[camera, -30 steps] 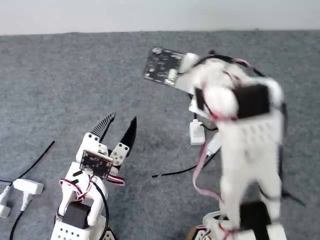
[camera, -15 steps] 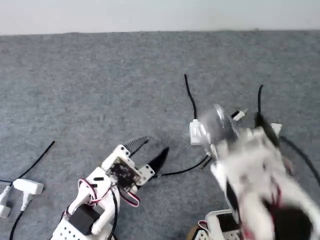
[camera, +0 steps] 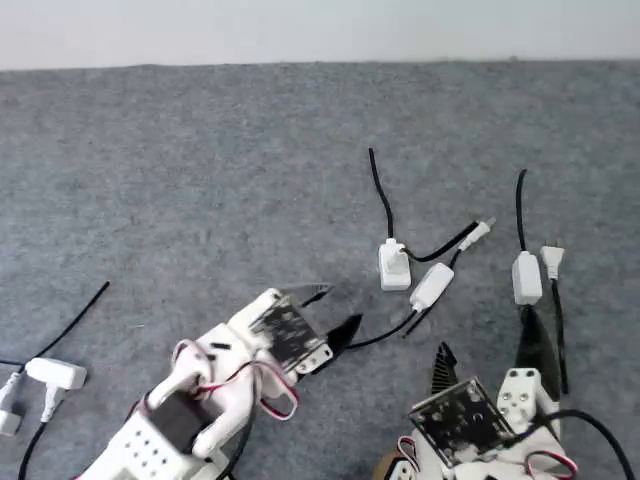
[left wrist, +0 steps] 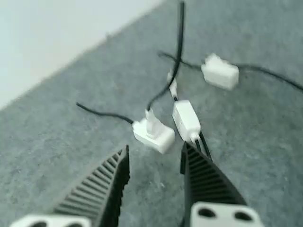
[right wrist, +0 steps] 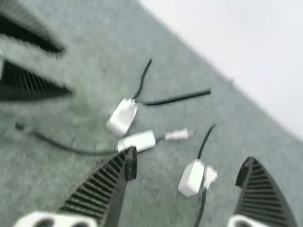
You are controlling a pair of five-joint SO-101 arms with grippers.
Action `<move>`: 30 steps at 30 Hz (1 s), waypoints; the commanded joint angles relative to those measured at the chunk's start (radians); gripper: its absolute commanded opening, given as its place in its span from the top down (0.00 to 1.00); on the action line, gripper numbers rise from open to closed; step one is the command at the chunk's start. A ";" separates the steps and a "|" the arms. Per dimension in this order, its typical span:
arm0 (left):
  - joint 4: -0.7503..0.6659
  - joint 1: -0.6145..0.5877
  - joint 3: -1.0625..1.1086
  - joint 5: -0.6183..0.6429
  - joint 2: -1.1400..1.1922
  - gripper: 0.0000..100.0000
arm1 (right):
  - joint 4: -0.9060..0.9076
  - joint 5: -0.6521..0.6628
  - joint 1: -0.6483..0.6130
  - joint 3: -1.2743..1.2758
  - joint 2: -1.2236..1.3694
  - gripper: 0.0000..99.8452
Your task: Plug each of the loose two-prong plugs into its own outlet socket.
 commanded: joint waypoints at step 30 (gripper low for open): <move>0.091 0.112 -1.181 -0.313 1.640 0.81 | 0.013 -0.014 0.012 0.003 -0.001 0.66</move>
